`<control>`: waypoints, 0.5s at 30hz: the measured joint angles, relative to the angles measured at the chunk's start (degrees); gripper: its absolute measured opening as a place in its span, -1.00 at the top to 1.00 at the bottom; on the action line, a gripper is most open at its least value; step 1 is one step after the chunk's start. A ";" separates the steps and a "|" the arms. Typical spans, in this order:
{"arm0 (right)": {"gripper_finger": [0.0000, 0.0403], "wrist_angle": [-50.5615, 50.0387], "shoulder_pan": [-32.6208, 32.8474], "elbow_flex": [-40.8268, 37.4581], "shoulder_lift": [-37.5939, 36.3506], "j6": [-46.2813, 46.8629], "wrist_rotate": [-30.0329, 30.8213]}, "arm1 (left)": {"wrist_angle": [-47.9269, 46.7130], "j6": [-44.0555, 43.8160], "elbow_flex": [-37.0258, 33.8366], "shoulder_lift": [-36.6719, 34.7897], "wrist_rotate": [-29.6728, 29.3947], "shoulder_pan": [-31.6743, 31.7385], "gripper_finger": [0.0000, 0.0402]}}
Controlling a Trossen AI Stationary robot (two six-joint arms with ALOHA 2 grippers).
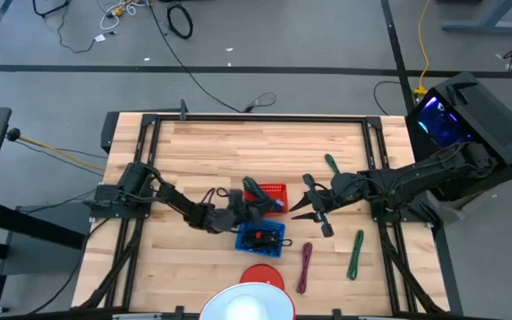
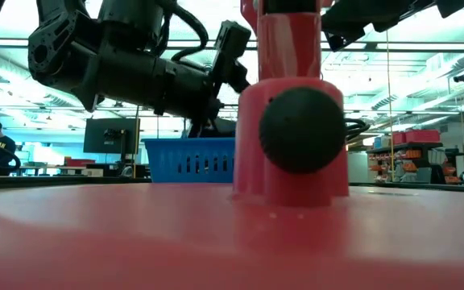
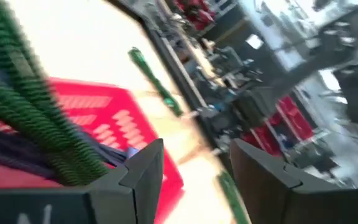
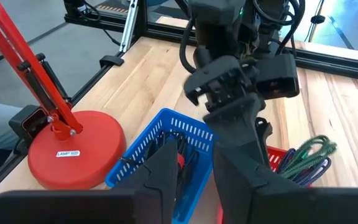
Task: Pick & Place USB Port
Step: Put the large green USB cable into the red bin
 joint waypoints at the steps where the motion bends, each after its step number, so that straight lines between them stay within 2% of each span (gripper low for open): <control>1: 0.49 0.01 0.00 0.00 0.00 0.00 0.00 | 1.19 1.16 0.00 0.01 0.82 -0.01 0.05; 5: 0.49 -1.04 0.00 0.00 0.00 0.00 0.25 | 5.47 6.61 -0.02 -0.14 4.42 0.04 0.05; 9: 0.49 -3.05 0.02 -0.04 0.00 0.26 6.64 | 6.04 13.08 -0.02 -2.45 7.14 0.04 0.05; 11: 0.49 -3.47 -0.03 -0.04 0.00 0.24 8.69 | 5.88 13.64 0.00 -3.36 8.53 0.04 0.05; 15: 0.49 -3.34 0.00 -0.04 0.00 0.49 9.00 | 3.95 14.89 0.00 -4.49 10.65 -0.42 0.05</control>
